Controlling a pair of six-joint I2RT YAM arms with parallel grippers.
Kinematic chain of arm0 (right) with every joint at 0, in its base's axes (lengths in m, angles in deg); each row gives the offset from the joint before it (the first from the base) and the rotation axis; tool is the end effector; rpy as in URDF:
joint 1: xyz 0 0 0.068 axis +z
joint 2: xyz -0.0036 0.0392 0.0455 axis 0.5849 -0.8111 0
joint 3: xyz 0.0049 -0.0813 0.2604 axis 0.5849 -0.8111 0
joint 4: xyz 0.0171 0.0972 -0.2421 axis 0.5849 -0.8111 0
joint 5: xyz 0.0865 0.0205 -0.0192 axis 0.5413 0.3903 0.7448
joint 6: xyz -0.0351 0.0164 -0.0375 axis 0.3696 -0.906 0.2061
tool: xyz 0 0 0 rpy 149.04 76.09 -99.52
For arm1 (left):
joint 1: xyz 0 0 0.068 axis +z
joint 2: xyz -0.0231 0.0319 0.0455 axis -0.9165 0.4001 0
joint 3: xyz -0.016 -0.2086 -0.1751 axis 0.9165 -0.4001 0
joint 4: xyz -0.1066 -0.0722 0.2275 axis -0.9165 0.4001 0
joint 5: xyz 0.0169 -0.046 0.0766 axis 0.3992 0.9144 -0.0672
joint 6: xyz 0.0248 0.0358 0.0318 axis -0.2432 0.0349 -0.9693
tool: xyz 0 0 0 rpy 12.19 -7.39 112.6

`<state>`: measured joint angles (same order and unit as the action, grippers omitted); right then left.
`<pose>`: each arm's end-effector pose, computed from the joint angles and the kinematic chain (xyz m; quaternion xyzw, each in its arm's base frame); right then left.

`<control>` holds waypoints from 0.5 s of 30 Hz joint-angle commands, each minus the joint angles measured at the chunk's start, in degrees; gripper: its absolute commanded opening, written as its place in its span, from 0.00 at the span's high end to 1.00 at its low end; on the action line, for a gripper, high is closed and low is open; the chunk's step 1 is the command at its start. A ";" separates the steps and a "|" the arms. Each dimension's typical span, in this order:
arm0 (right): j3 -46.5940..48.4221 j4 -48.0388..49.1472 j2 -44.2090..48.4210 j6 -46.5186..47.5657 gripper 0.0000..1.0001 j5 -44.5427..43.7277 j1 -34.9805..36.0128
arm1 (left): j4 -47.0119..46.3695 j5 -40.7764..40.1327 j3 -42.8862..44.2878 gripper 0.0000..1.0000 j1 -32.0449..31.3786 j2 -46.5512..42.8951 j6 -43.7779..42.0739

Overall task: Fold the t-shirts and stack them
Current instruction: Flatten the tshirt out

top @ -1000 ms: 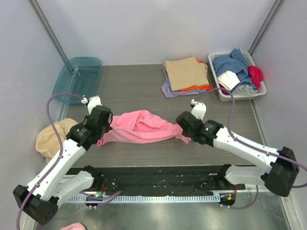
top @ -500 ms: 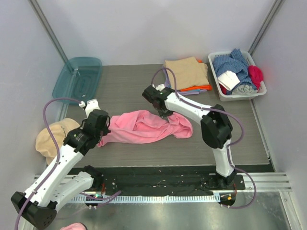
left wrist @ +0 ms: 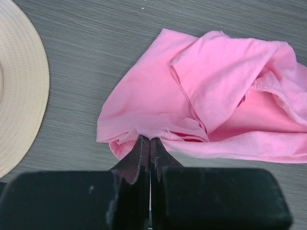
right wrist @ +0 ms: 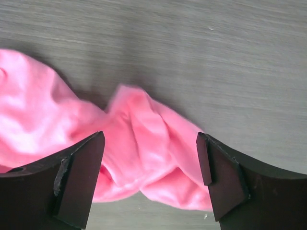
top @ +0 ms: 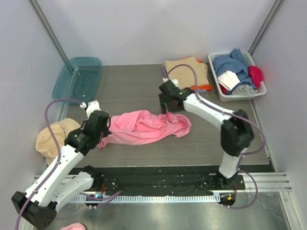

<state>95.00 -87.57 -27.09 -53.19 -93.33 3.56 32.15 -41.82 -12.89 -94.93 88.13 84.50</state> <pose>0.3189 0.2448 0.2455 -0.1152 0.9467 -0.0361 0.2988 0.1438 -0.0589 0.2914 -0.1560 0.8935 -0.0024 0.4211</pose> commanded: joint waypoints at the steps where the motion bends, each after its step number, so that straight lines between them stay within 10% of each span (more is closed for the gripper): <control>1: -12.39 8.29 16.94 -6.95 0.15 2.77 -1.82 | -2.11 1.05 0.61 1.00 0.21 0.78 0.03; 15: -35.30 23.14 30.34 -13.21 0.42 13.68 -1.82 | -3.16 1.66 0.70 1.00 0.30 1.75 -0.41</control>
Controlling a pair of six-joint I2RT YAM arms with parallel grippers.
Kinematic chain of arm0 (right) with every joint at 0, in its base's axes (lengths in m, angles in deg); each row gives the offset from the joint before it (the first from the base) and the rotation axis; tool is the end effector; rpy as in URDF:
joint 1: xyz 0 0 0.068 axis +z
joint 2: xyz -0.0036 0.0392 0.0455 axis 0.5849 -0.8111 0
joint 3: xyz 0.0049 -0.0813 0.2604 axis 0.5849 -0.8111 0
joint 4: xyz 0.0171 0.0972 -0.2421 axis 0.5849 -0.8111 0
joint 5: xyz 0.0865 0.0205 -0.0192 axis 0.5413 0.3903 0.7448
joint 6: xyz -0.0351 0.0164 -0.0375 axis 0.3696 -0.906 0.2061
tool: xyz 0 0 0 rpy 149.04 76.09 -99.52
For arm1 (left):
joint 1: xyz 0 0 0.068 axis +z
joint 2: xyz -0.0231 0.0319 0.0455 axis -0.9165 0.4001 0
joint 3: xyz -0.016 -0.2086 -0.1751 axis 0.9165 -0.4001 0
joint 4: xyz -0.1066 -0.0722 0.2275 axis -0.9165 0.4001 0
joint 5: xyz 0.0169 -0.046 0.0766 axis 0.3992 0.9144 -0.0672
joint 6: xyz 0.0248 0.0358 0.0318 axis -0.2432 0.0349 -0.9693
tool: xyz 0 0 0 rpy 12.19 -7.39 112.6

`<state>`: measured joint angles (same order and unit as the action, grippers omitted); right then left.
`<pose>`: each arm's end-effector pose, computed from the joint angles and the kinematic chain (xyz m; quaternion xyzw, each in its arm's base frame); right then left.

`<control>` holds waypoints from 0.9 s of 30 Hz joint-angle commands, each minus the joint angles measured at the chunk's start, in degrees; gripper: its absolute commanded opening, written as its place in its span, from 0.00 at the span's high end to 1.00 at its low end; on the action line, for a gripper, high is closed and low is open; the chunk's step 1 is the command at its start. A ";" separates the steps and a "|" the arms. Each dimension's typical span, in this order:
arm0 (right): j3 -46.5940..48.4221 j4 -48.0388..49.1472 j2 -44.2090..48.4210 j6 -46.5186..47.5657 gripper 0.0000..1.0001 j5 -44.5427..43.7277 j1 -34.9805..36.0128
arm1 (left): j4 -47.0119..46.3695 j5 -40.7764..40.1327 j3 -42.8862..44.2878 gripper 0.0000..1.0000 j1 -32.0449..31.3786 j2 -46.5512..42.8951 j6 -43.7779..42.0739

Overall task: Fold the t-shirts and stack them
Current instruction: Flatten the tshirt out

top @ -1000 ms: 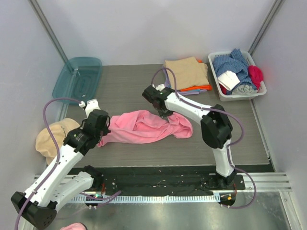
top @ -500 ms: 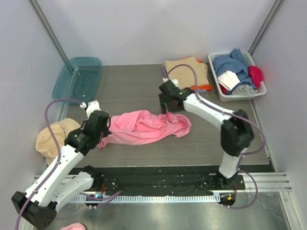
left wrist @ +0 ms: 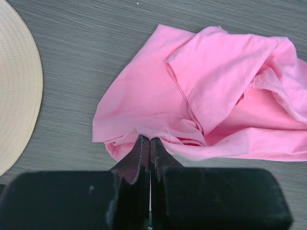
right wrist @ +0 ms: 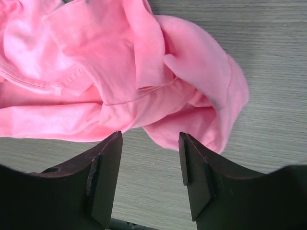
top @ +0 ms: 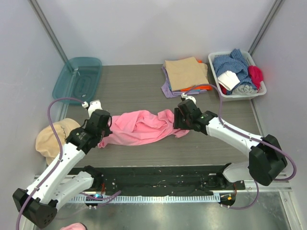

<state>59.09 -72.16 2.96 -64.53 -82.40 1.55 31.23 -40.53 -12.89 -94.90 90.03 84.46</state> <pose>0.2243 0.1630 0.2345 -0.0197 0.9418 0.1124 0.3162 0.1500 -0.0630 0.2877 -0.1505 0.8994 -0.0064 0.4103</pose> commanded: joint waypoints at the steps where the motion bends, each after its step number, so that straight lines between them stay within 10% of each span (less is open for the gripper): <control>1: 0.70 7.91 -0.41 -1.96 0.42 2.22 0.19 | -2.16 0.29 0.70 1.00 0.19 -0.24 -0.28; 27: -5.18 0.88 -0.44 -10.31 0.37 -18.80 -7.55 | 0.30 -1.03 0.35 1.00 0.19 -1.82 -0.54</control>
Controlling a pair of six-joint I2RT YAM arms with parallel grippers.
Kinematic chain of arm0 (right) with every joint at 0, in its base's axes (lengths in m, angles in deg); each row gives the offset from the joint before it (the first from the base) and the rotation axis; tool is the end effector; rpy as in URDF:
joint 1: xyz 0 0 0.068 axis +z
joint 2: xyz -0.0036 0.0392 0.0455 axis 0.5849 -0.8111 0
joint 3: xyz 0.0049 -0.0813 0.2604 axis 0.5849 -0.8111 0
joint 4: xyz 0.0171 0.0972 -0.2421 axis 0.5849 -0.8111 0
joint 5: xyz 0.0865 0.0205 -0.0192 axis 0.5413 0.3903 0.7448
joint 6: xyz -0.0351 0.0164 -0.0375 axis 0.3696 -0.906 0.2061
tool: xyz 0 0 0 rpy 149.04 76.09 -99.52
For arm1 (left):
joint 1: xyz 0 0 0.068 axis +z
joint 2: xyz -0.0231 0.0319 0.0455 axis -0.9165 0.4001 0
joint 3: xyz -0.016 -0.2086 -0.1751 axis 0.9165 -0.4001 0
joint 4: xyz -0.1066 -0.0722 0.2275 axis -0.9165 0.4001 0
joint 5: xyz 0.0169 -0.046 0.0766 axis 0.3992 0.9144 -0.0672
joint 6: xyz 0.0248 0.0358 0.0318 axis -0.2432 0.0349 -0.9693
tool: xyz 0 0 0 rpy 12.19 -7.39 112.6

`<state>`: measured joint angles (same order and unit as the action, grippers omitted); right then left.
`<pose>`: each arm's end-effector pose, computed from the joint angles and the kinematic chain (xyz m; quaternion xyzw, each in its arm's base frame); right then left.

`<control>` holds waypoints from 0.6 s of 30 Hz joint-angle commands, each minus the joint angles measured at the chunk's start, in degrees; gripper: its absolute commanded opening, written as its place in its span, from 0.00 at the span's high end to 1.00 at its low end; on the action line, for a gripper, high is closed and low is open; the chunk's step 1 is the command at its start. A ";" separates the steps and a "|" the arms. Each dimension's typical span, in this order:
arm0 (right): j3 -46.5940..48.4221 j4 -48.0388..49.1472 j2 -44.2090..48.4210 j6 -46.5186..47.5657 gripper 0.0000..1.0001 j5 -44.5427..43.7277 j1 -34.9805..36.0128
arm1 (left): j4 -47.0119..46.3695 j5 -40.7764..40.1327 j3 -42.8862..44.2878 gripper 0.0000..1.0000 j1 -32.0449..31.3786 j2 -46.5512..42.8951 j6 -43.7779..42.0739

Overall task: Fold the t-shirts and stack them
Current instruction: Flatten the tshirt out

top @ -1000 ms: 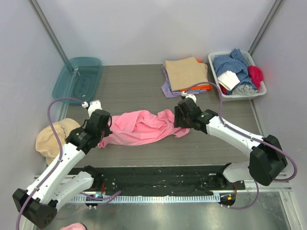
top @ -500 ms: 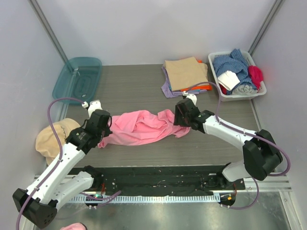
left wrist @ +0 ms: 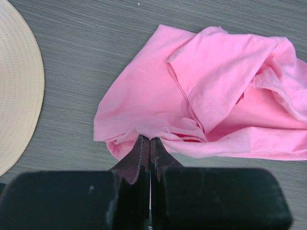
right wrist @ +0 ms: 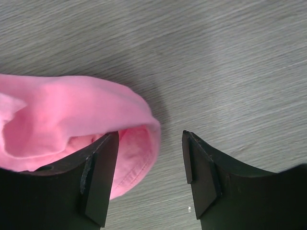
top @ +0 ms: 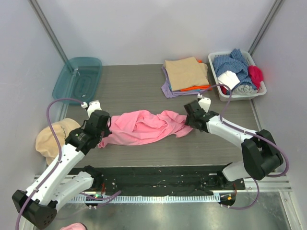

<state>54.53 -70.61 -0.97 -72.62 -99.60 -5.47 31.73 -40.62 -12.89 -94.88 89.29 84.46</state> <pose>0.2432 0.1232 0.1973 0.1381 0.9276 -0.0396 0.3449 0.1474 -0.0615 0.2889 -0.1513 0.8984 -0.0069 0.4122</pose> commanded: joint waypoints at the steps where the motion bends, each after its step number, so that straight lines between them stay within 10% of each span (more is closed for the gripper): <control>1: -0.88 1.16 4.30 -1.70 0.37 -0.37 -0.53 | -0.11 -0.94 0.35 1.00 0.17 -1.16 -0.54; 18: 6.50 13.47 1.32 6.66 0.38 22.40 -0.53 | -0.02 -0.77 0.88 1.00 0.17 -1.43 -0.19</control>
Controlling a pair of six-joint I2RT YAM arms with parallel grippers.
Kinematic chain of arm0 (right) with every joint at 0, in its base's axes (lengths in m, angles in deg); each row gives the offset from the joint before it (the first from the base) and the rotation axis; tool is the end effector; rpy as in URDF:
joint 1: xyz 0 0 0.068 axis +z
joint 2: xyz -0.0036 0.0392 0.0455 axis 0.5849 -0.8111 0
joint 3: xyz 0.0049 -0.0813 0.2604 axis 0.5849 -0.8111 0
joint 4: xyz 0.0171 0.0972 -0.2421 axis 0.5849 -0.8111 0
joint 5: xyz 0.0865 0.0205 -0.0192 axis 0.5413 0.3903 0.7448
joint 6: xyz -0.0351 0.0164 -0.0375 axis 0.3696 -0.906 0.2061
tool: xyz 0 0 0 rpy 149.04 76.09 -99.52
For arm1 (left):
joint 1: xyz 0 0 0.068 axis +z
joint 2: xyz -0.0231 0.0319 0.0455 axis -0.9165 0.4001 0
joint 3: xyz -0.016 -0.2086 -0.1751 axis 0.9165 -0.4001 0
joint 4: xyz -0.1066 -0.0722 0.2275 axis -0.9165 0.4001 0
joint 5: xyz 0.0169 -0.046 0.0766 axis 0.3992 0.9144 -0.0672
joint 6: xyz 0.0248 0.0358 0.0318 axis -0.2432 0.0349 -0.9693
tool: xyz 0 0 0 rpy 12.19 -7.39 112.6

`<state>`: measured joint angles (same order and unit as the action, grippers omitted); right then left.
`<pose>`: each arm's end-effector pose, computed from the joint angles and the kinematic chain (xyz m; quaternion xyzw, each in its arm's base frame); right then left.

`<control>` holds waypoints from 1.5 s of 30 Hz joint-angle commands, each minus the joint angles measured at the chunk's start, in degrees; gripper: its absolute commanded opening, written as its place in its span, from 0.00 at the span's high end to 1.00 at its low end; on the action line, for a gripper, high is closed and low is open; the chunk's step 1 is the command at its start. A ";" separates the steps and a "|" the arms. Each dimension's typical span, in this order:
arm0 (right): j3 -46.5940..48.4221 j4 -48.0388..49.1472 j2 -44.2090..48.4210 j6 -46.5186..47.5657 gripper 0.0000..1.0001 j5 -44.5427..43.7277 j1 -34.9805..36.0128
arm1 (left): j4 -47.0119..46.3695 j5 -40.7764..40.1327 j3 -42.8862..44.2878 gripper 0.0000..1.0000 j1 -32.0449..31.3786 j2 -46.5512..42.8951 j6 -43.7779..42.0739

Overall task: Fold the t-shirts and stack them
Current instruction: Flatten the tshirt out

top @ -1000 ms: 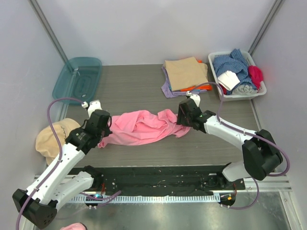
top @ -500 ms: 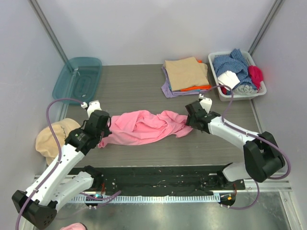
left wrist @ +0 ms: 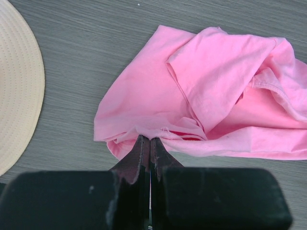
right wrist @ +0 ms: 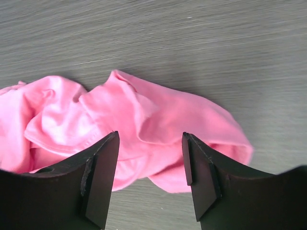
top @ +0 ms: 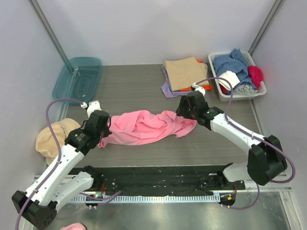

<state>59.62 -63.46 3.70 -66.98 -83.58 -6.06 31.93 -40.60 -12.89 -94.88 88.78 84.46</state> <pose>0.2542 0.1370 0.2522 0.0732 0.9069 0.1348 0.3925 0.1458 -0.0606 0.2899 -0.1518 0.8975 -0.0086 0.4140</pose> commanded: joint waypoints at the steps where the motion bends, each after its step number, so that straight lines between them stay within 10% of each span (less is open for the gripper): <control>1: 1.24 8.33 -4.06 0.58 0.38 7.08 0.06 | -0.05 -0.79 0.88 1.00 0.17 -0.93 -0.19; 40: -2.19 16.79 -13.46 -6.01 0.46 5.95 -1.17 | 0.92 -1.49 0.96 1.00 0.17 -1.89 -0.19; 43: -2.19 17.32 -13.99 -5.92 0.59 6.39 -1.08 | 1.01 -1.58 0.96 1.00 0.17 -1.89 -0.19; 45: -2.19 17.58 -14.00 -5.92 0.85 6.48 -1.17 | 0.92 -1.76 0.96 1.00 0.17 -1.89 -0.19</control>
<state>57.72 -49.25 -9.94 -72.33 -77.46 -6.93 33.02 -40.73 -12.89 -94.88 87.76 84.48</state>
